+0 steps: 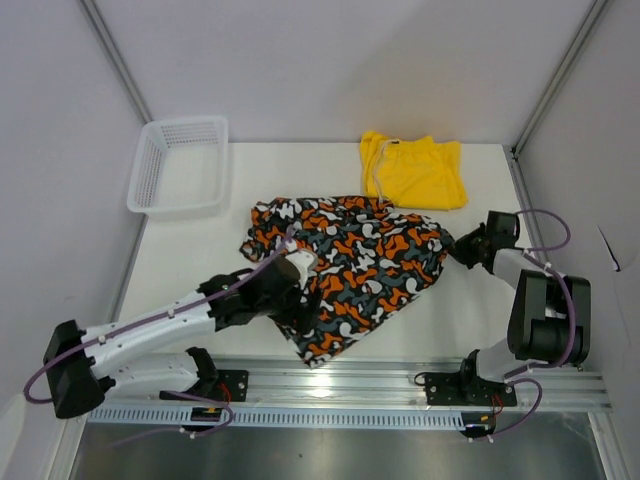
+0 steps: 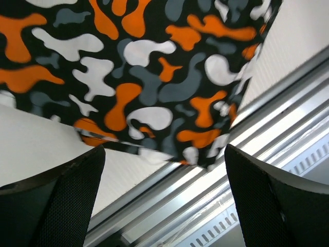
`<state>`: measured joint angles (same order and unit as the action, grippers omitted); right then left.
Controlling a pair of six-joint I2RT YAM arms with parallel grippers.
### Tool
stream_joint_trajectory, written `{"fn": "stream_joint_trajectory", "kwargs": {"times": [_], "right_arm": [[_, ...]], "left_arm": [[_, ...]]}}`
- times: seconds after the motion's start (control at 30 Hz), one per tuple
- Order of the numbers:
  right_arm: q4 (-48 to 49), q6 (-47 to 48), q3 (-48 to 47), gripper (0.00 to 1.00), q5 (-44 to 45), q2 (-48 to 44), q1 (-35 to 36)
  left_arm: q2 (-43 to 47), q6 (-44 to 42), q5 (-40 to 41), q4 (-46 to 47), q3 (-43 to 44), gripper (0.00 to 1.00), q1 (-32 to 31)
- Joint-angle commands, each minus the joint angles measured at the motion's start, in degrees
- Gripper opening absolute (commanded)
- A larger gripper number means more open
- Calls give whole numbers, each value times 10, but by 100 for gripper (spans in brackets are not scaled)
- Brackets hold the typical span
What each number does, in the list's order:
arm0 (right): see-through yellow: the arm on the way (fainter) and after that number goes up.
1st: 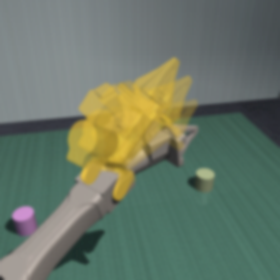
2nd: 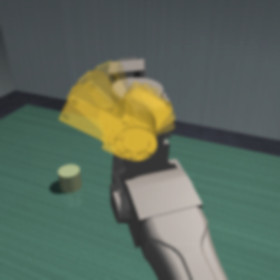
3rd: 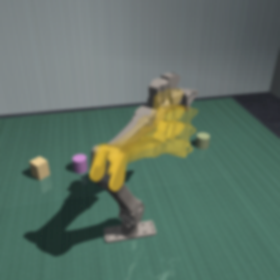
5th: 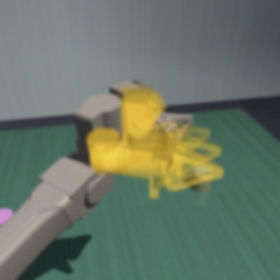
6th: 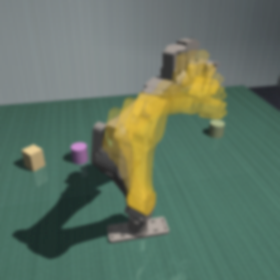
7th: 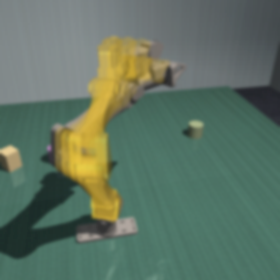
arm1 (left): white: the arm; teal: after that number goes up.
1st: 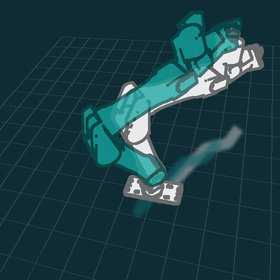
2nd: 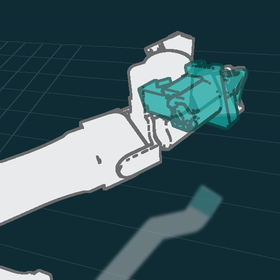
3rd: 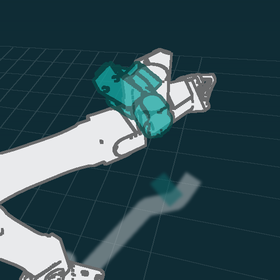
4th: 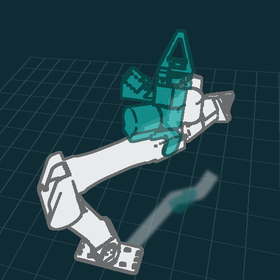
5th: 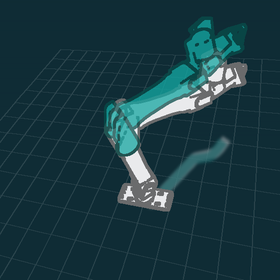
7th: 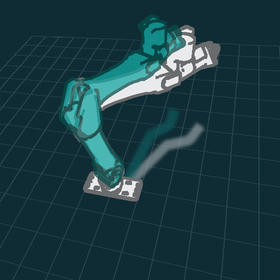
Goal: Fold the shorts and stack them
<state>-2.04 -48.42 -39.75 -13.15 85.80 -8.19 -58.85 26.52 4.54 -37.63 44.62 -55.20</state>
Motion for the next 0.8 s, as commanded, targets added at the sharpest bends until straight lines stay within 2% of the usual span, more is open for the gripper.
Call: {"fn": "stream_joint_trajectory", "kwargs": {"times": [0.0,0.17,0.43,0.53,0.77], "right_arm": [[-57,98,-52,0,14,40,-17],[-20,145,-66,0,-47,88,-32],[53,144,-38,0,-86,131,-32],[67,146,-31,0,-97,132,-36],[91,144,-16,0,-111,127,-45]], "left_arm": [[-55,2,50,57,10,99,-92],[-158,-20,140,67,56,98,-159],[-296,-1,188,20,152,97,-252],[-319,0,184,32,157,95,-270],[-324,12,114,70,127,89,-278]]}}
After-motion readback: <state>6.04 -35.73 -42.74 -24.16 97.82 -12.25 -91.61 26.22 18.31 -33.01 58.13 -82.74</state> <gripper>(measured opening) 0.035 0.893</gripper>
